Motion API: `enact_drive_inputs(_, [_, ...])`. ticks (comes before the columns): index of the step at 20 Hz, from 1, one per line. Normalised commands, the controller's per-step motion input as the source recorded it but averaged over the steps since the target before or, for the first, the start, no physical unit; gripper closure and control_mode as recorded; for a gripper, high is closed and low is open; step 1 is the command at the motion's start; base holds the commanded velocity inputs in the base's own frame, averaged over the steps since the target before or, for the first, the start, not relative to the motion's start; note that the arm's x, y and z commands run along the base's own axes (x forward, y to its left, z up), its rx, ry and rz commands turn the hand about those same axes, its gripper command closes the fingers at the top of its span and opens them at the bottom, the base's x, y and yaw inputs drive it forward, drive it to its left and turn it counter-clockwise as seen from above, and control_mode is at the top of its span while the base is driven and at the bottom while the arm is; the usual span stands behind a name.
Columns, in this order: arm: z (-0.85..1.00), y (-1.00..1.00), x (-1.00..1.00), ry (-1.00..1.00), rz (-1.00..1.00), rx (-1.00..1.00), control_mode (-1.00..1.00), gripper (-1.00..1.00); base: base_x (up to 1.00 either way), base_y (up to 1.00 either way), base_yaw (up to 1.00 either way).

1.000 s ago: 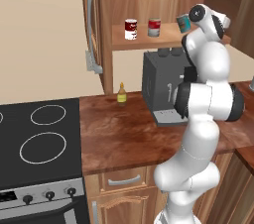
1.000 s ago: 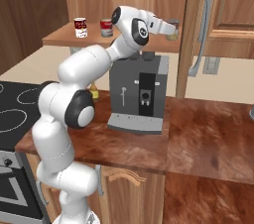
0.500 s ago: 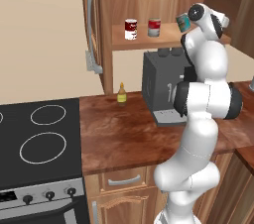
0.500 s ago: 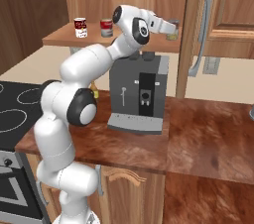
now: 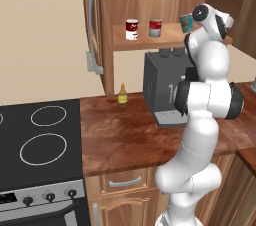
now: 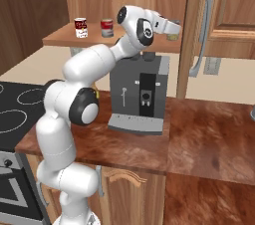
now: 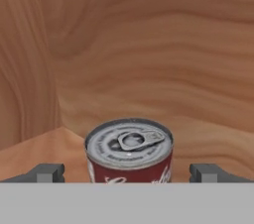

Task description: Stack two cans on top of the other two cans in the cabinet.

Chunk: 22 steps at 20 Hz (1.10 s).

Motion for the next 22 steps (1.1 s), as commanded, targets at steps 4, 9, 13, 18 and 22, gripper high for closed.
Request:
enact_drive_inputs(4, [0.0, -0.05, 0.0, 0.0, 0.0, 0.0, -1.0, -1.0, 0.0, 0.0, 0.0])
enact_drive_inputs(9, [-0.01, 0.0, 0.0, 0.0, 0.0, 0.0, -1.0, -1.0, 0.0, 0.0, 0.0])
enact_drive_inputs(13, [0.0, 0.0, 0.0, 0.0, 0.0, 0.0, -1.0, -1.0, 0.0, 0.0, 0.0])
enact_drive_inputs(18, [-0.01, 0.0, 0.0, 0.0, 0.0, 0.0, -1.0, -1.0, 0.0, 0.0, 0.0])
enact_drive_inputs(22, [-0.03, 0.0, 0.03, 0.0, 0.0, 0.0, -1.0, -1.0, 0.0, 0.0, 0.0])
